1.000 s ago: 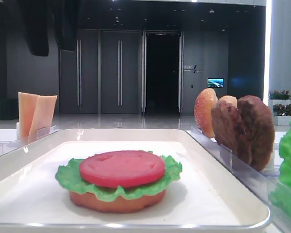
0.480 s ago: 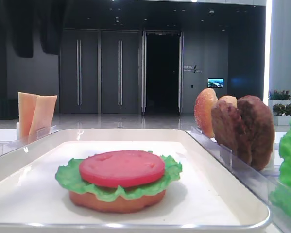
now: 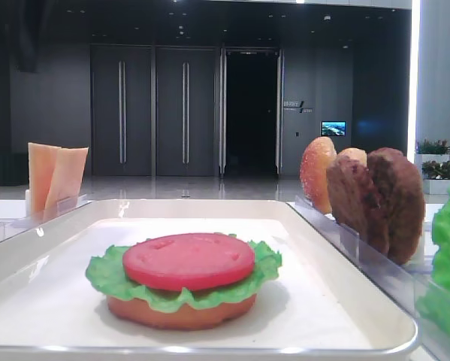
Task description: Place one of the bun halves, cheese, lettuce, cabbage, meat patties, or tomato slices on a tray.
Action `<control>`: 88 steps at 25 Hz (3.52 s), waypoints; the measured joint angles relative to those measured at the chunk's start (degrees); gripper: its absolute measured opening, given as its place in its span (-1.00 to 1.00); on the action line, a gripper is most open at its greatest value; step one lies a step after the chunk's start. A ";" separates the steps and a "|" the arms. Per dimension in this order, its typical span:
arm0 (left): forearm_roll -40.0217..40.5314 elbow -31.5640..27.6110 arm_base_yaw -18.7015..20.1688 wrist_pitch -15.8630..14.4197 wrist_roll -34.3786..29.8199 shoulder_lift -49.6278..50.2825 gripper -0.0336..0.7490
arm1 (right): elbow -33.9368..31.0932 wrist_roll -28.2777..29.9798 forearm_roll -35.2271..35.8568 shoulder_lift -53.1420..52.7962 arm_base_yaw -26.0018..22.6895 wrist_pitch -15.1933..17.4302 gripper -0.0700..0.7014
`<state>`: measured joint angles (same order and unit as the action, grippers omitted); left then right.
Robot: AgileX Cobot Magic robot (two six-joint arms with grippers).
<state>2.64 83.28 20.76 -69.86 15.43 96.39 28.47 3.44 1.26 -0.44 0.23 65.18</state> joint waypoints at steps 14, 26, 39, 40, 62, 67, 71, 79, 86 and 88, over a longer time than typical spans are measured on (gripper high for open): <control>0.72 0.00 -10.92 -0.07 -3.35 -0.24 -0.03 | 0.00 0.00 0.00 0.00 0.00 0.00 0.24; 4.28 0.00 -17.18 -0.08 -6.78 -0.24 -0.03 | 0.00 0.00 0.00 0.00 0.00 0.00 0.24; 4.65 -8.55 -18.16 -0.13 -7.51 -10.76 -0.03 | 0.00 0.00 0.00 0.00 0.00 0.00 0.24; 4.72 -9.96 -18.16 -0.13 -7.51 -11.90 -0.03 | 0.00 0.00 0.00 0.00 0.00 0.00 0.24; 4.57 -36.96 -18.16 -0.81 -7.82 -45.32 -0.19 | 0.00 0.00 0.00 0.00 0.00 0.00 0.24; 4.52 -39.62 -18.16 -1.12 -8.04 -53.88 -0.19 | 0.00 0.00 0.00 0.00 0.00 0.00 0.24; 4.48 -42.07 -18.16 -1.23 -8.61 -60.77 -0.19 | 0.00 0.00 0.00 0.00 0.00 0.00 0.24; 4.48 -47.47 -18.16 -1.03 -8.84 -73.15 -0.19 | 0.00 0.00 0.00 0.00 0.00 0.00 0.24; 2.16 -49.78 -18.16 1.96 -11.17 -82.30 -0.19 | 0.00 0.00 0.00 0.00 0.00 0.00 0.24; 1.39 -50.77 -18.16 3.12 -11.31 -84.42 -0.19 | 0.00 0.00 0.00 0.00 0.00 0.00 0.24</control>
<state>4.03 32.52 2.60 -66.74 4.12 11.97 28.47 3.44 1.26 -0.44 0.23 65.18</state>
